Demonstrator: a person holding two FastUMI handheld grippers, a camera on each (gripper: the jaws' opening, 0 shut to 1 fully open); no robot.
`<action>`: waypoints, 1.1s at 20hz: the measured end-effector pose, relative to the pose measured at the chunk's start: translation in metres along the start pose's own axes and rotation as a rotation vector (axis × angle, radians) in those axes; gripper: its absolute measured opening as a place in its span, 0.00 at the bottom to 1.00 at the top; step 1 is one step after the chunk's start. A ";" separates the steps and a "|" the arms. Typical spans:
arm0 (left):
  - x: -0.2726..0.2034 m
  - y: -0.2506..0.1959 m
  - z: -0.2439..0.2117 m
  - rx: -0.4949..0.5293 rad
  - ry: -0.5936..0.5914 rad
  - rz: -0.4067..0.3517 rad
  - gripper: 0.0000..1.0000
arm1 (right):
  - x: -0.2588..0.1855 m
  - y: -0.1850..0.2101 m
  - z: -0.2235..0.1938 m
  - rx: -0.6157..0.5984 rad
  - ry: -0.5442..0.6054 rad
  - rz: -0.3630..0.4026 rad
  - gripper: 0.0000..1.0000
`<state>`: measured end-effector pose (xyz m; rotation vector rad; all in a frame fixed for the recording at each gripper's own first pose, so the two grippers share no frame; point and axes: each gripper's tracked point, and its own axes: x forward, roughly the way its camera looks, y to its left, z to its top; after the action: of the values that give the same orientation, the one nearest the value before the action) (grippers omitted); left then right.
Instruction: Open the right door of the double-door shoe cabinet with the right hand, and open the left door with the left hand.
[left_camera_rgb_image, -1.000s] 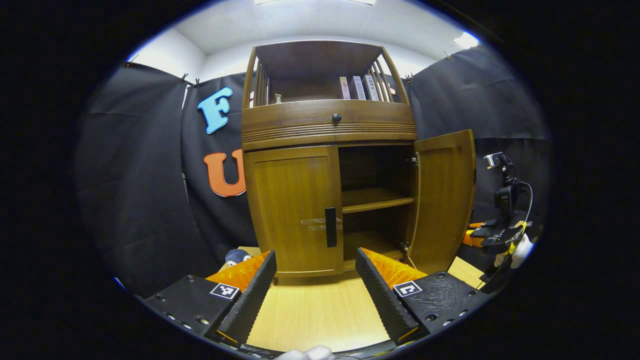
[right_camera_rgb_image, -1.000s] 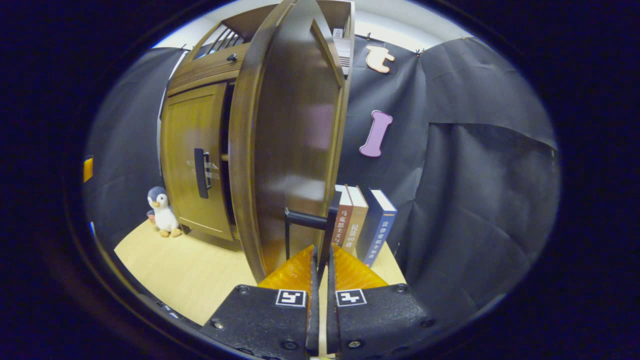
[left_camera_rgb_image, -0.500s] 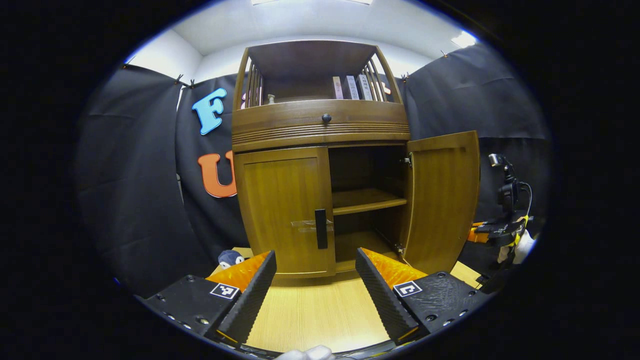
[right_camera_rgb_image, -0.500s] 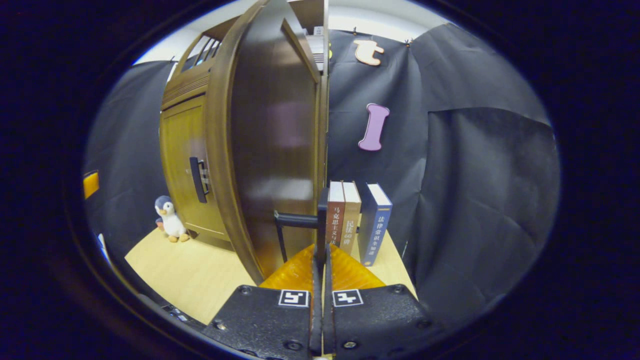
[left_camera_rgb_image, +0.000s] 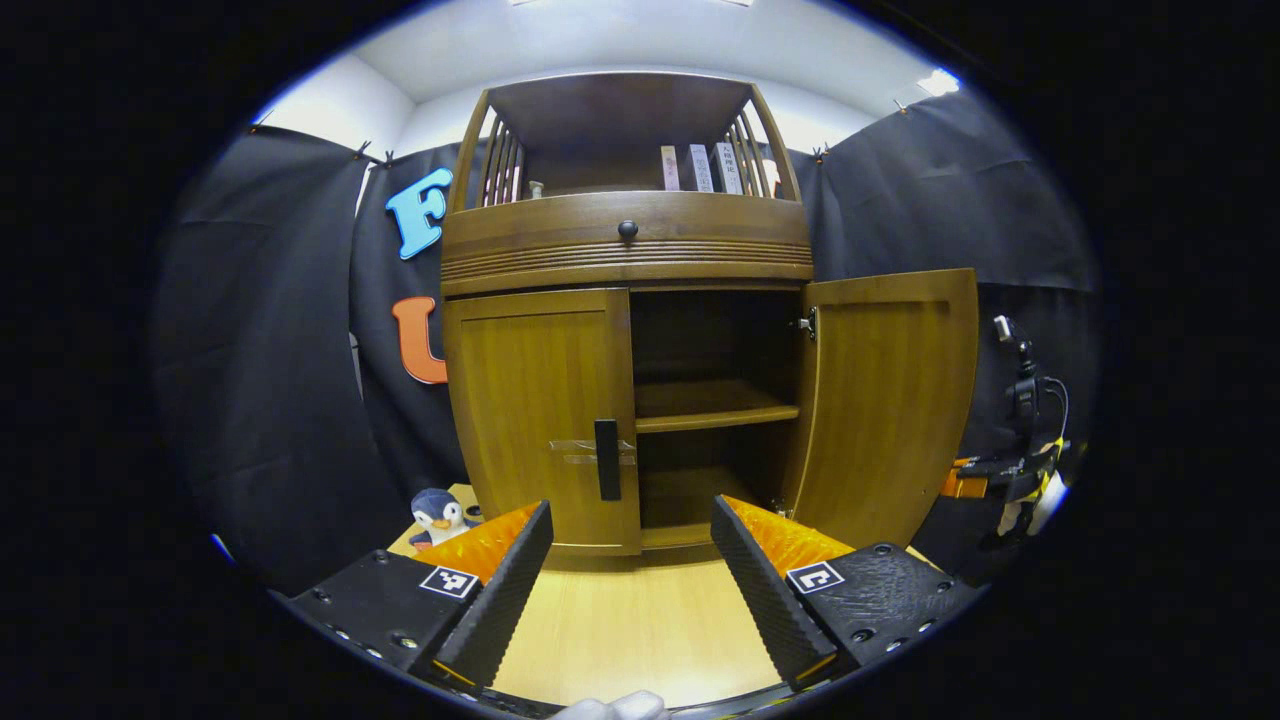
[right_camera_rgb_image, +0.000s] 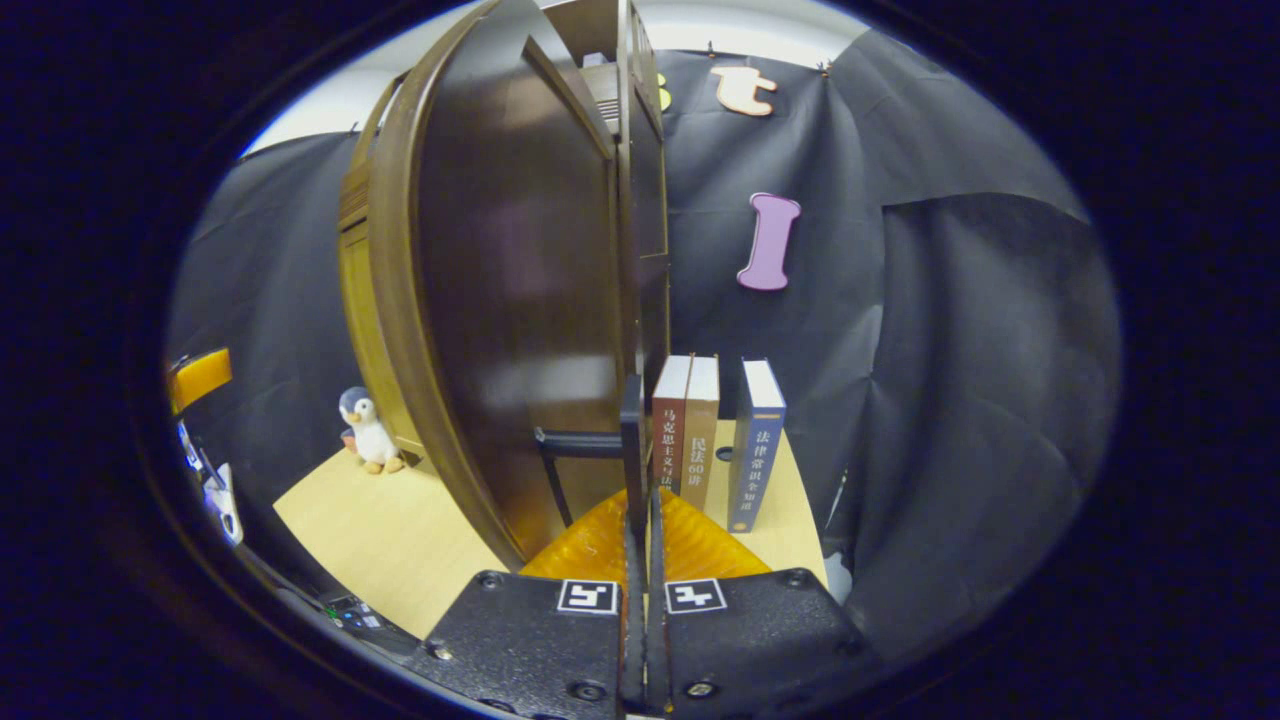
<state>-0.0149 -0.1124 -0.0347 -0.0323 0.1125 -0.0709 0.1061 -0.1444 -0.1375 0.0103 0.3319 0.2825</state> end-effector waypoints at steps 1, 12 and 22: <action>0.001 -0.006 0.001 -0.004 0.001 0.010 0.96 | 0.001 -0.001 0.000 -0.002 0.002 0.018 0.05; 0.018 -0.013 0.002 -0.001 -0.002 0.103 0.90 | -0.004 -0.004 0.002 -0.057 0.005 0.081 0.07; 0.074 0.047 0.003 0.001 -0.012 0.071 0.96 | -0.091 -0.022 0.043 0.002 -0.112 -0.209 0.87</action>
<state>0.0616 -0.0709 -0.0416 -0.0280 0.1015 -0.0003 0.0431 -0.1895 -0.0690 -0.0069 0.2192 0.0737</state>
